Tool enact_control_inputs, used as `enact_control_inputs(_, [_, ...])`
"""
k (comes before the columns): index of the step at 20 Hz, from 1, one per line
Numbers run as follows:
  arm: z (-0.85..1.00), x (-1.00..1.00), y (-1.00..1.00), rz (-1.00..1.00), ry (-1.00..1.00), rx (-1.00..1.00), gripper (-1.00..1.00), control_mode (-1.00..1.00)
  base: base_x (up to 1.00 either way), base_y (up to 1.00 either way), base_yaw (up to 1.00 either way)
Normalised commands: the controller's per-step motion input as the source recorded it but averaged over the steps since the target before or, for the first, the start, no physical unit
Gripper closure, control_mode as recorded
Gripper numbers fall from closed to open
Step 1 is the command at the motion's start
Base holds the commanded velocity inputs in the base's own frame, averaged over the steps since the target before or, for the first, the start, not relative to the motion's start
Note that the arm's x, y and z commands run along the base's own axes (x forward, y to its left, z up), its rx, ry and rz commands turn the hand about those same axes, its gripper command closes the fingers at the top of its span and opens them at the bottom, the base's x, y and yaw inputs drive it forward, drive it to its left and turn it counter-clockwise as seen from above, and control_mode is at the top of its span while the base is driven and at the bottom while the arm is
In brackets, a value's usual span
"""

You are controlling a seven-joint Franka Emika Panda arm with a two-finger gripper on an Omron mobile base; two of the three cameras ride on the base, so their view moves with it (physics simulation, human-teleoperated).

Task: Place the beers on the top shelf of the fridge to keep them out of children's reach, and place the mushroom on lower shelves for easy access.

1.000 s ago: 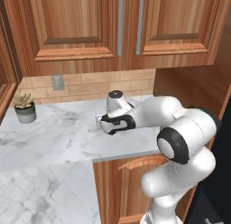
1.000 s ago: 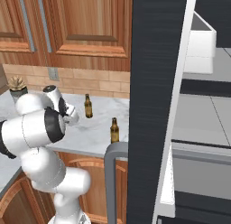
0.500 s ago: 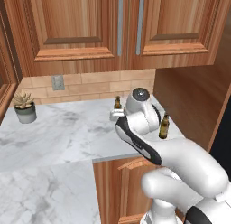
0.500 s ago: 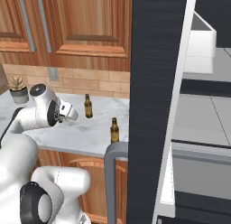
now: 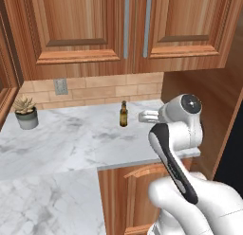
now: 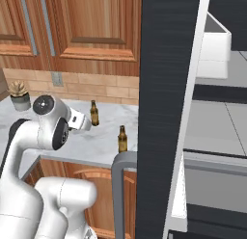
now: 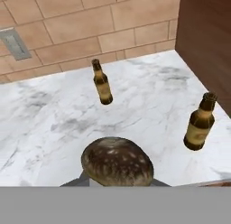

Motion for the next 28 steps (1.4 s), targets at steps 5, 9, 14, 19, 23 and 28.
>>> enact_control_inputs(5, [0.86, -0.63, -0.13, 0.03, -0.05, 0.0, 1.0, -1.0, 0.0, 0.0, 0.0])
enact_control_inputs(9, [0.56, -0.58, -0.01, 0.1, 0.0, -0.02, 1.0, -1.0, 0.0, 0.0, 0.0])
enact_control_inputs(14, [0.0, 0.0, 0.0, 0.0, 0.0, 0.0, 1.0, 1.0, -0.97, 0.03, 0.1])
enact_control_inputs(19, [0.0, 0.0, 0.0, 0.0, 0.0, 0.0, 1.0, 1.0, -0.94, 0.01, -0.09])
enact_control_inputs(23, [0.0, 0.0, 0.0, 0.0, 0.0, 0.0, 1.0, 1.0, -0.86, -0.02, -0.31])
enact_control_inputs(28, [0.0, 0.0, 0.0, 0.0, 0.0, 0.0, 1.0, 1.0, -0.54, -0.31, -0.37])
